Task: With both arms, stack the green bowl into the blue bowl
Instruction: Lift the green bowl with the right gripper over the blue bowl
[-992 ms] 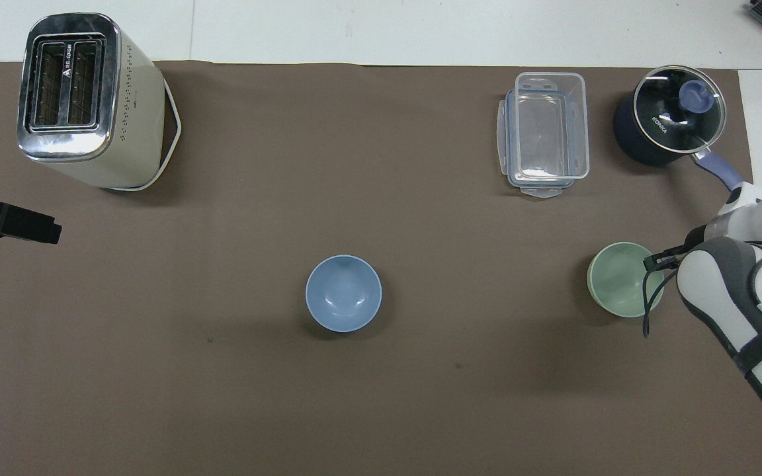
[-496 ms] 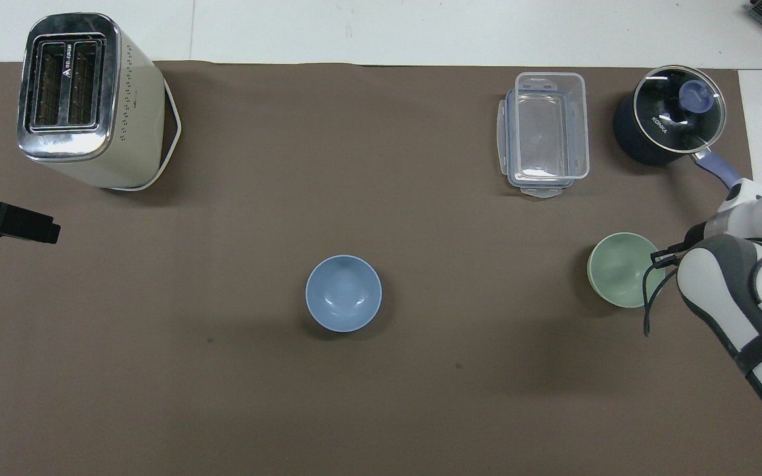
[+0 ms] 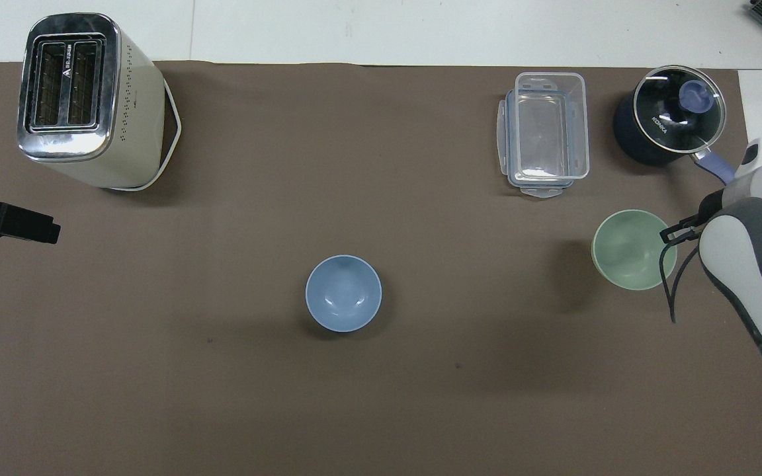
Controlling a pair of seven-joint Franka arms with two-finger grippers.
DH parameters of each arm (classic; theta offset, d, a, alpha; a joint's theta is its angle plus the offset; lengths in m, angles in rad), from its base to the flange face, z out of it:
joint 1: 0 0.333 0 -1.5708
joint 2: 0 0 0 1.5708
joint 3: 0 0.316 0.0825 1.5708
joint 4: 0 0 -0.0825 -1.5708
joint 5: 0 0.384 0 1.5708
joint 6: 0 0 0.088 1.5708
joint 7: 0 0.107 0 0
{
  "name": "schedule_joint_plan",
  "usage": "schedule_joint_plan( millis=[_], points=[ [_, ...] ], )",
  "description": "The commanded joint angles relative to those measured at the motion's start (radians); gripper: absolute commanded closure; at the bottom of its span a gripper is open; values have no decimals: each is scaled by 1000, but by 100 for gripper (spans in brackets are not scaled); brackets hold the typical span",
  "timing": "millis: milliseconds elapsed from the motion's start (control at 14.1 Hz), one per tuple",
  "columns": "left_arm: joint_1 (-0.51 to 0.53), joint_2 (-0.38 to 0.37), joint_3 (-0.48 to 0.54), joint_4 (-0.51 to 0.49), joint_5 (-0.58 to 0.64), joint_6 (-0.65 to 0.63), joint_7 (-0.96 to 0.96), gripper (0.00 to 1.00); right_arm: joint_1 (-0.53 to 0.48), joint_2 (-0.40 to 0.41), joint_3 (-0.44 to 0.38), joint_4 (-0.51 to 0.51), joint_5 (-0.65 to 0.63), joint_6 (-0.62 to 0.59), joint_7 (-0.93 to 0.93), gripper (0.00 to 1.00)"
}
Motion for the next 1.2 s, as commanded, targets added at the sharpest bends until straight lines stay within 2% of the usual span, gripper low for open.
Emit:
schedule_joint_plan(
  millis=[0, 212, 354, 850, 1133],
  points=[
    [10, -19, -10, -20, 11, 10, -9, 0, -5, 2, 71, 82, 15, -87, -24, 100],
    [10, -19, -9, -20, 11, 10, -9, 0, -4, -1, 129, 86, 117, -89, 20, 100],
    [10, -19, -10, -20, 11, 10, -9, 0, 31, -1, 166, 88, 125, -84, 125, 100],
    [10, -19, -10, -20, 11, 10, -9, 0, 277, -22, 171, 83, 128, -77, 514, 100],
    [10, -19, -9, -20, 11, 10, -9, 0, 419, 2, 171, 86, 128, -9, 744, 100]
  ],
)
